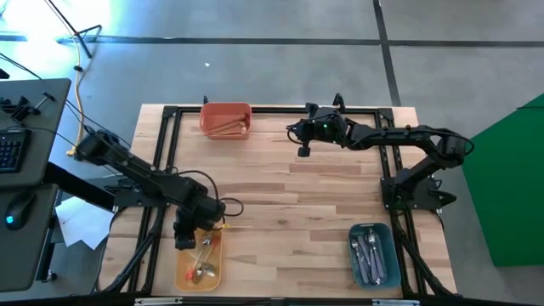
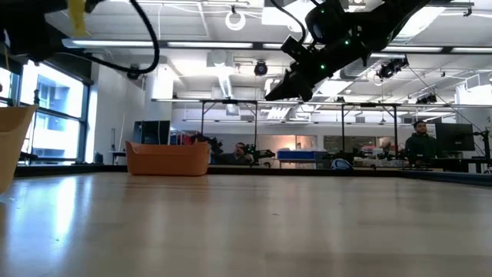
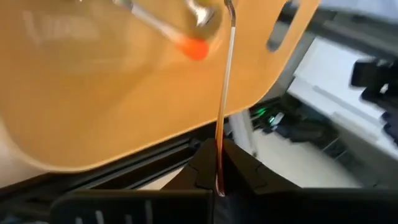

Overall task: Sort silverware by color (type)
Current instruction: Put the orange spoon into the yellow bin

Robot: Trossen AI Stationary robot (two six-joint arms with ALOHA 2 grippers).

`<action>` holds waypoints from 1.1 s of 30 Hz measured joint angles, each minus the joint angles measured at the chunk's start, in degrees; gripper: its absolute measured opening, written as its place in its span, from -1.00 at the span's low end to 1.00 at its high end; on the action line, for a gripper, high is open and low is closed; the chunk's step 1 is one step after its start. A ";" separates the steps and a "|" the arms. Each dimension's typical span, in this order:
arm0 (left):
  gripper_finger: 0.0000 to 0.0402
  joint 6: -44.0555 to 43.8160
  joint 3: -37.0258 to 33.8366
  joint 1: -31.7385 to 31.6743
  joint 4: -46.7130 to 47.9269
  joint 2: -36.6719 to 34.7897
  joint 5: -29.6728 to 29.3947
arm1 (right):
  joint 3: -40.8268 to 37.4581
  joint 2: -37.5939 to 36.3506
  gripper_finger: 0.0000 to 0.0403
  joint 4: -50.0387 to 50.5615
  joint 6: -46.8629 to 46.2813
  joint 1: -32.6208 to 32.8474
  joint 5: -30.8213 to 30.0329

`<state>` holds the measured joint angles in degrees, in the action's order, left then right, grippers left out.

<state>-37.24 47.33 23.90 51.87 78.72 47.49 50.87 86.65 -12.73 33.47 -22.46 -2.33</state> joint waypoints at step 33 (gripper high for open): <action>-0.64 19.77 10.80 -3.36 16.02 4.02 -15.58 | 0.02 0.00 -1.00 0.22 -0.46 0.00 0.02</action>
<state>-17.47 58.13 20.55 67.89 82.74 31.90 50.89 86.65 -12.51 33.01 -22.46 -2.31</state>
